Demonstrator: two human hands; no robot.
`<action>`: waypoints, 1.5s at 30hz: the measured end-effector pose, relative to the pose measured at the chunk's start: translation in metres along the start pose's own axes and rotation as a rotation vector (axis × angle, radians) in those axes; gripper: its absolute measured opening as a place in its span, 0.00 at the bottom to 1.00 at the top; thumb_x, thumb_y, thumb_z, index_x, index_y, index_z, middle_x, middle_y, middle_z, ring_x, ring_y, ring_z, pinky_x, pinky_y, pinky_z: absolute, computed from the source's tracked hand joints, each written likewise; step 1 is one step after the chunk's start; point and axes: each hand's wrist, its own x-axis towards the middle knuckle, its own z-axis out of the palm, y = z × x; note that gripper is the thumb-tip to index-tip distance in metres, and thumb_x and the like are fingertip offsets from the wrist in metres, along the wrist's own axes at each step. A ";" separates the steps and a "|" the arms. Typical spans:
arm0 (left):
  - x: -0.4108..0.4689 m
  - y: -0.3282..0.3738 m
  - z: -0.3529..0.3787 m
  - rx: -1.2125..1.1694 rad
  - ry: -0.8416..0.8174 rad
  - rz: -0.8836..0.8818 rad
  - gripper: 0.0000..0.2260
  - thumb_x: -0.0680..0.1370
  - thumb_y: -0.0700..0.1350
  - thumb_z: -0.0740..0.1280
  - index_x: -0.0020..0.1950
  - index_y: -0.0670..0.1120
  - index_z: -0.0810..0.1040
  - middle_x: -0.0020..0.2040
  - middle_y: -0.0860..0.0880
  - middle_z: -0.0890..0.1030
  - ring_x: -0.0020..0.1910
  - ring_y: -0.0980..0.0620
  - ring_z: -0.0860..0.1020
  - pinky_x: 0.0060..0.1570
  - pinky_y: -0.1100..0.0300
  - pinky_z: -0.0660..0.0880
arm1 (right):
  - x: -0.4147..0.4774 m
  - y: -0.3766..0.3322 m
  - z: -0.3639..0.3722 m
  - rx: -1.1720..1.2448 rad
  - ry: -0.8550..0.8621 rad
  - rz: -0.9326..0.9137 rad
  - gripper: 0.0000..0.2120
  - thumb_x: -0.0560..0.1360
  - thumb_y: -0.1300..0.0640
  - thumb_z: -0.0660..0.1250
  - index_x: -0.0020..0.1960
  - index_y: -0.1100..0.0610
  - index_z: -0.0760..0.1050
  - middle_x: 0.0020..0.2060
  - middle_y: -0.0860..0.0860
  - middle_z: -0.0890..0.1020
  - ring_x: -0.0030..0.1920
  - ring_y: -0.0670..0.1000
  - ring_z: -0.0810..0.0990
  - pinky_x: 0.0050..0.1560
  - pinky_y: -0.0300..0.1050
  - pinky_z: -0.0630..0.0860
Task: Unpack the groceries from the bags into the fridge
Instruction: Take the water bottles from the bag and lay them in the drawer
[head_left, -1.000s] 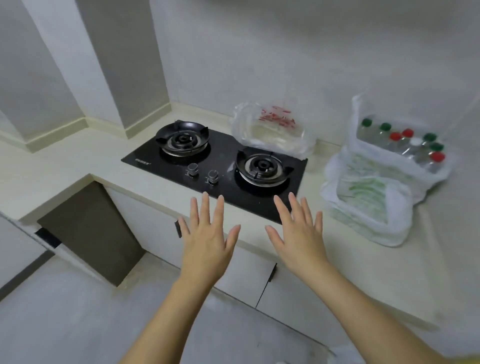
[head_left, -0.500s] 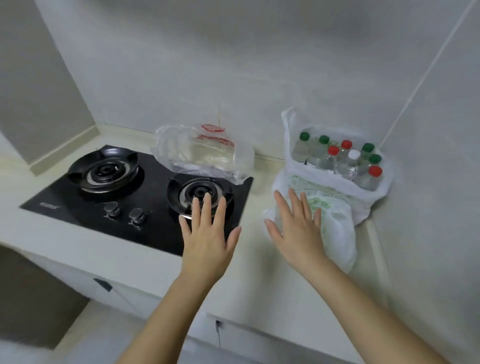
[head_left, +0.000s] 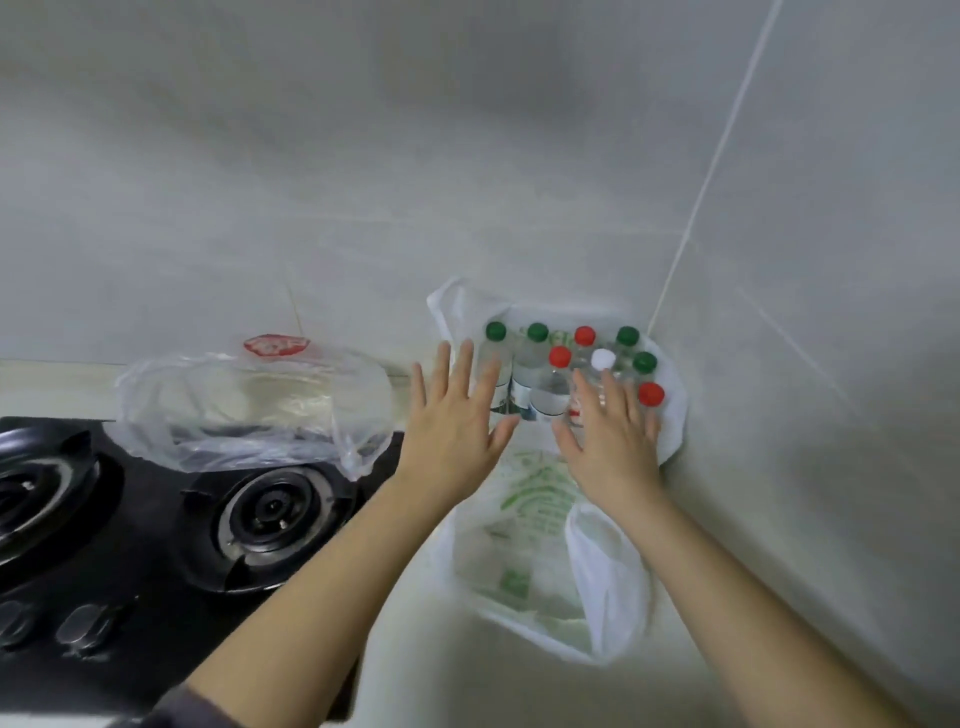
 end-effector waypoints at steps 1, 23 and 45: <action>0.022 0.001 0.003 0.024 -0.022 0.036 0.32 0.80 0.63 0.43 0.80 0.47 0.51 0.80 0.42 0.50 0.78 0.39 0.47 0.74 0.41 0.45 | 0.014 0.001 -0.001 -0.011 0.007 0.009 0.31 0.81 0.41 0.54 0.80 0.47 0.48 0.79 0.54 0.49 0.78 0.58 0.45 0.75 0.63 0.48; 0.222 -0.029 0.084 0.307 -0.348 0.084 0.17 0.82 0.48 0.58 0.69 0.44 0.67 0.64 0.44 0.71 0.60 0.44 0.74 0.48 0.55 0.70 | 0.167 0.009 0.046 -0.346 -0.169 -0.099 0.18 0.82 0.48 0.54 0.66 0.58 0.65 0.48 0.56 0.79 0.45 0.57 0.79 0.35 0.47 0.69; 0.165 -0.012 -0.042 -0.468 0.173 -0.127 0.11 0.72 0.51 0.68 0.47 0.45 0.76 0.39 0.46 0.79 0.42 0.43 0.77 0.36 0.57 0.71 | 0.135 -0.035 -0.073 0.494 0.251 -0.006 0.06 0.70 0.55 0.71 0.45 0.55 0.79 0.36 0.47 0.80 0.39 0.49 0.78 0.38 0.41 0.73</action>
